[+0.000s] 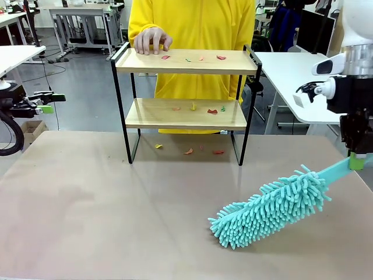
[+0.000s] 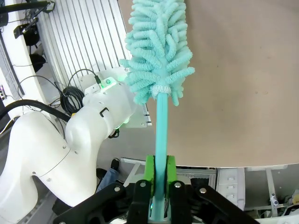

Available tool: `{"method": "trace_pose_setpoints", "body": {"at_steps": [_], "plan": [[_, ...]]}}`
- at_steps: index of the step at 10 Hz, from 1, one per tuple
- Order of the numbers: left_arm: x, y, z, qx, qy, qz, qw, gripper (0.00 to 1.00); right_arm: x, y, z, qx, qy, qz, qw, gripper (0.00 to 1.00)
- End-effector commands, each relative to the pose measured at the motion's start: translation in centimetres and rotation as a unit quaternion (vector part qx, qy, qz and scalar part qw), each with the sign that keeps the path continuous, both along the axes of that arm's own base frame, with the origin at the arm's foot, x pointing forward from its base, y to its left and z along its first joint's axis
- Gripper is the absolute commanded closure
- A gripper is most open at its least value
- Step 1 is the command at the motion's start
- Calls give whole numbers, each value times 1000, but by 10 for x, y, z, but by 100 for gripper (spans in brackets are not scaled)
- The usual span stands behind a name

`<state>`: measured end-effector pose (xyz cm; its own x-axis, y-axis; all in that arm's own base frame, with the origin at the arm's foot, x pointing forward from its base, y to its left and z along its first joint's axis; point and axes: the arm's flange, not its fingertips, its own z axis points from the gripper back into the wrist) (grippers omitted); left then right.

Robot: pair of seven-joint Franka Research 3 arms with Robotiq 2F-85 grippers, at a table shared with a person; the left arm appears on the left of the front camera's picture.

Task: Clean the shelf.
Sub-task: Clean the specific section of the Shelf indicated by the human with the Duster.

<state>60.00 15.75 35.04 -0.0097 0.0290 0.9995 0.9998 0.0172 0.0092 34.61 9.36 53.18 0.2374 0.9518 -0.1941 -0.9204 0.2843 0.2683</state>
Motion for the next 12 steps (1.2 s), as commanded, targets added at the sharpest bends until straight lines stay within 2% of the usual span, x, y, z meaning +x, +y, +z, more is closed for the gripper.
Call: {"method": "trace_pose_setpoints", "body": {"at_steps": [1,12], "plan": [[-2,0,3,-1,-5,1,1000,0,-2,-2,3,-6,-5,-5,1000,87],[-2,0,3,-1,-5,1,1000,0,-2,-2,3,-6,-5,-5,1000,87]]}}
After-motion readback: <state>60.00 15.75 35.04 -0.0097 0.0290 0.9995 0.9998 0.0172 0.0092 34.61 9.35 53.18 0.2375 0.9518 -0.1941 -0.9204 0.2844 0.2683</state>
